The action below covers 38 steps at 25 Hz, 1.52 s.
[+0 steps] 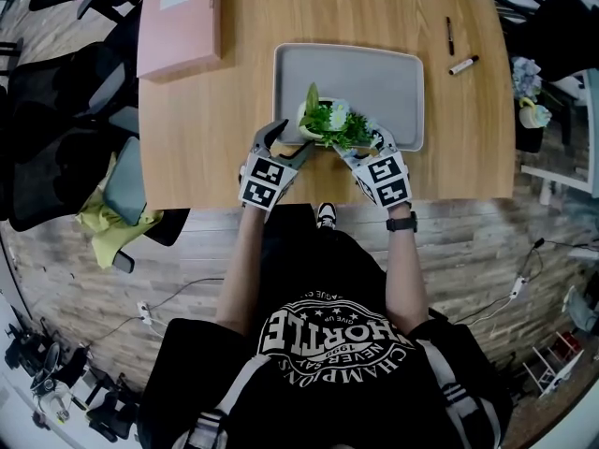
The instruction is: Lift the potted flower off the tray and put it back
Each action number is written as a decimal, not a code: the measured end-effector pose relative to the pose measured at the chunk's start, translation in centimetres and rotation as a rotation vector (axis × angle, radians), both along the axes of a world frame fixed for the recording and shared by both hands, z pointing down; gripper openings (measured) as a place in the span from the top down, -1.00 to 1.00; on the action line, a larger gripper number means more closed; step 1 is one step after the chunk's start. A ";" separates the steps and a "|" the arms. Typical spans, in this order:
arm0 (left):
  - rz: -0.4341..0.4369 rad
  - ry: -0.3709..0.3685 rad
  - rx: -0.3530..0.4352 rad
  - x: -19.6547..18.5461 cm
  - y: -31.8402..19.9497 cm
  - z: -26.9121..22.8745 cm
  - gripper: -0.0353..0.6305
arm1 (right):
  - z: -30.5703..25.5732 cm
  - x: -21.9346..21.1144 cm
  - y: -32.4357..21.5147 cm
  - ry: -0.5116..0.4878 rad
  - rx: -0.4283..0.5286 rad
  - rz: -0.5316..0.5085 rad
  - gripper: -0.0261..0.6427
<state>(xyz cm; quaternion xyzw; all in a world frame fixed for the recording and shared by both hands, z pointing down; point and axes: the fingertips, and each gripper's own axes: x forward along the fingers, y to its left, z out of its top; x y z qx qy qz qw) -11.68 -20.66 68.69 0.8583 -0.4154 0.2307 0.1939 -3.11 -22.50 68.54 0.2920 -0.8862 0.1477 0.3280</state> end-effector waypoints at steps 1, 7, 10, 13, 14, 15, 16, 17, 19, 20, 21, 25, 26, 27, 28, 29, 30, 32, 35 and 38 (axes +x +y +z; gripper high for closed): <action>-0.006 0.001 0.004 -0.2 0.1 -0.2 -0.02 | -0.1 0.3 0.0 0.002 0.001 0.009 -0.02; -0.035 0.017 0.025 -0.9 0.8 -2.0 0.03 | -1.7 1.9 0.5 -0.006 0.019 0.064 0.06; -0.051 0.039 0.043 -1.2 1.0 -3.2 0.10 | -2.8 2.2 0.6 -0.010 0.036 0.083 0.10; -0.063 0.061 0.068 -1.1 1.5 -4.4 0.17 | -3.9 3.0 1.1 -0.009 0.046 0.100 0.15; -0.065 0.066 0.078 -1.1 1.6 -4.8 0.19 | -4.3 3.3 1.3 -0.009 0.049 0.107 0.17; -0.065 0.069 0.087 -1.0 1.7 -5.2 0.21 | -4.7 3.5 1.5 -0.010 0.053 0.113 0.19; -0.064 0.072 0.095 -0.9 1.9 -5.6 0.23 | -5.1 3.8 1.7 -0.012 0.060 0.121 0.21; -0.063 0.074 0.102 -0.8 2.0 -6.0 0.24 | -5.6 4.0 1.8 -0.016 0.068 0.128 0.23; -0.064 0.078 0.119 -0.5 2.2 -6.9 0.27 | -6.5 4.5 2.0 -0.030 0.082 0.141 0.27; -0.066 0.080 0.129 -0.3 2.4 -7.5 0.29 | -7.0 4.7 2.2 -0.038 0.087 0.147 0.29; -0.067 0.082 0.140 0.0 2.6 -8.1 0.31 | -7.4 4.9 2.5 -0.046 0.092 0.151 0.31; -0.062 0.090 0.181 1.5 3.7 -10.2 0.41 | -9.3 5.9 4.0 -0.075 0.117 0.164 0.38; -0.059 0.090 0.191 1.8 4.1 -10.7 0.41 | -9.8 6.0 4.4 -0.083 0.125 0.164 0.40; -0.054 0.088 0.200 2.2 4.5 -11.2 0.41 | -10.2 6.1 4.9 -0.092 0.133 0.162 0.42; -0.051 0.087 0.209 2.6 5.1 -11.6 0.42 | -10.6 6.3 5.4 -0.101 0.139 0.160 0.43; -0.048 0.086 0.219 3.0 5.7 -12.1 0.44 | -11.1 6.6 5.9 -0.109 0.146 0.158 0.44; -0.048 0.086 0.230 3.4 6.3 -12.5 0.45 | -11.5 6.9 6.5 -0.116 0.153 0.157 0.46; -0.057 0.086 0.251 4.0 7.4 -13.4 0.49 | -12.4 7.4 7.5 -0.128 0.170 0.153 0.49; -0.069 0.084 0.273 4.7 9.0 -14.4 0.56 | -13.5 8.2 9.3 -0.147 0.191 0.151 0.54; -0.074 0.075 0.286 5.5 11.0 -15.0 0.61 | -14.4 8.8 10.9 -0.171 0.196 0.150 0.63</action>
